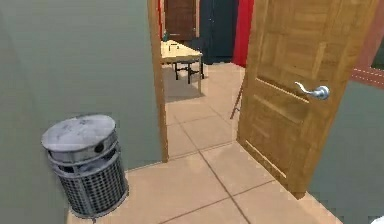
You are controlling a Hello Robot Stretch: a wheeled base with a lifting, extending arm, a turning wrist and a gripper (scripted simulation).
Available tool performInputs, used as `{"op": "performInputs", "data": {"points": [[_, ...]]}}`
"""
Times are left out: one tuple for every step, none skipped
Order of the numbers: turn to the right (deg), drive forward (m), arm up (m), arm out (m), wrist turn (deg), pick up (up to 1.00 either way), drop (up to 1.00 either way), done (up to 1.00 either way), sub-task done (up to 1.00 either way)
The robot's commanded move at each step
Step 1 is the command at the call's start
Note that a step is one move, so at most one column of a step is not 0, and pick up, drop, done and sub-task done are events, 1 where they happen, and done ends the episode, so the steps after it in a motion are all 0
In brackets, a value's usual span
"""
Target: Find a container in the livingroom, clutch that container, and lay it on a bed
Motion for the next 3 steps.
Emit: {"op": "performInputs", "data": {"points": [[3.0, 0.0, 0.0, 0.0, 0.0, 0.0, 0.0, 0.0, 0.0], [0.0, 1.0, 0.0, 0.0, 0.0, 0.0, 0.0, 0.0, 0.0], [0.0, 0.75, 0.0, 0.0, 0.0, 0.0, 0.0, 0.0, 0.0]]}}
